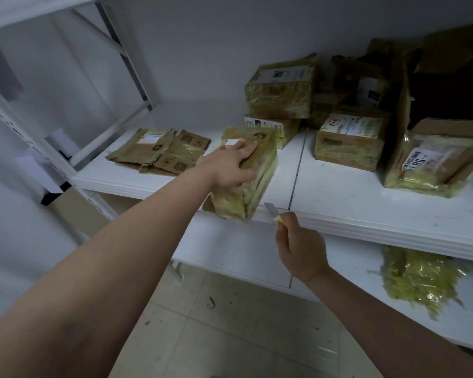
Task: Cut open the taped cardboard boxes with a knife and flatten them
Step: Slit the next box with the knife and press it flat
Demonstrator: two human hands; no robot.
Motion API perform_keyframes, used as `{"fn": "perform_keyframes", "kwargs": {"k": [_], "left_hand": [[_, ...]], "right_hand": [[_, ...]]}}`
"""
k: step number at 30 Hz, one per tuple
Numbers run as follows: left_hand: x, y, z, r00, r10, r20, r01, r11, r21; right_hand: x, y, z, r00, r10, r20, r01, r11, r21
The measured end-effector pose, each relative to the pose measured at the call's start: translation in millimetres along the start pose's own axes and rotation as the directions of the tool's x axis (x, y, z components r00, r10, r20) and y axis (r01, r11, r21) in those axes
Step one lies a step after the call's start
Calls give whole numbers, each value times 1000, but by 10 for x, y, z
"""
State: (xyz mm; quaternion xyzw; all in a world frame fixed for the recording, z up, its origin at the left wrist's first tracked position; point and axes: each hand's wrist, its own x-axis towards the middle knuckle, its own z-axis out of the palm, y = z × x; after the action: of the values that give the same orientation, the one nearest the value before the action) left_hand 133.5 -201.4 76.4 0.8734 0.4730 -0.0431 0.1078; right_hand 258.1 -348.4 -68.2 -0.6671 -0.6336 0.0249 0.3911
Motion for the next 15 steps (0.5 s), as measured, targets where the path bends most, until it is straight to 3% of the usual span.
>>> {"fn": "perform_keyframes", "kwargs": {"k": [4, 9, 15], "left_hand": [[-87, -212, -85, 985, 157, 64, -140, 967, -213], [-119, -328, 52, 989, 140, -53, -149, 898, -414], [-45, -475, 176, 972, 207, -111, -233, 912, -338]], "right_hand": [[220, 111, -159, 984, 145, -100, -156, 982, -105], [443, 288, -251, 941, 328, -77, -337, 928, -157], [610, 382, -250, 945, 325, 26, -320, 942, -103]]}}
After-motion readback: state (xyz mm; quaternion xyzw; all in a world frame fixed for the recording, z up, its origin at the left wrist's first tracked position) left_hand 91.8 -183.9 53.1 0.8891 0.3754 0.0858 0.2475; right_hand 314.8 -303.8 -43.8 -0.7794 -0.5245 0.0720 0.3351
